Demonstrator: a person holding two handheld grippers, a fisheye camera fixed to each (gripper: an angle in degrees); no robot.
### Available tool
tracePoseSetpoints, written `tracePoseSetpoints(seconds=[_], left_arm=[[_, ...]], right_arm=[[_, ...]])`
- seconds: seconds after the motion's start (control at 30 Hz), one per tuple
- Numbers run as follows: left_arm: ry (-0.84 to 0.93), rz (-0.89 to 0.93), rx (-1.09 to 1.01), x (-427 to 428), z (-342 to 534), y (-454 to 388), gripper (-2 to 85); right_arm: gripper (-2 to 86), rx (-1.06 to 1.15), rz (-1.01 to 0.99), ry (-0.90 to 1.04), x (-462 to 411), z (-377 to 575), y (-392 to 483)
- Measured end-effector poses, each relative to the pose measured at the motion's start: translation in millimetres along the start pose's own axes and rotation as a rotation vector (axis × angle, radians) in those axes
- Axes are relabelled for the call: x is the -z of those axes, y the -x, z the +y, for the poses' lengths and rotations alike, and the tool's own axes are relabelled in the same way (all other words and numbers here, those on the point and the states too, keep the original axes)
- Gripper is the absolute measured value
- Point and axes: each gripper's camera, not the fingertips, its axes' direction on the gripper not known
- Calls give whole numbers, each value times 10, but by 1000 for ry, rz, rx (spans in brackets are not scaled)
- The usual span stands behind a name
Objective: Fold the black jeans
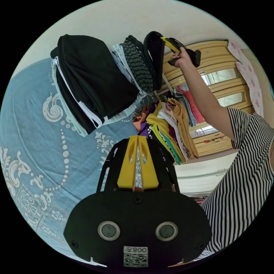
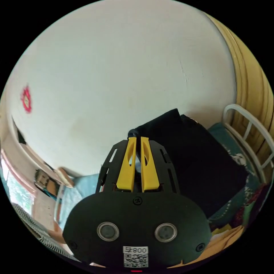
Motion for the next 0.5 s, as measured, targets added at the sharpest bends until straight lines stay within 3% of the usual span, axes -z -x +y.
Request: tracePoseSetpoints(seconds=[0.27,0.5], left_arm=[[-89,3,-48,698,1013,-230,2],[-174,-47,-107,1519,2244,-546,2]], right_arm=[[22,54,-432,-182,1249,-83,544],[20,185,-667,-226,1922,-234,1560]])
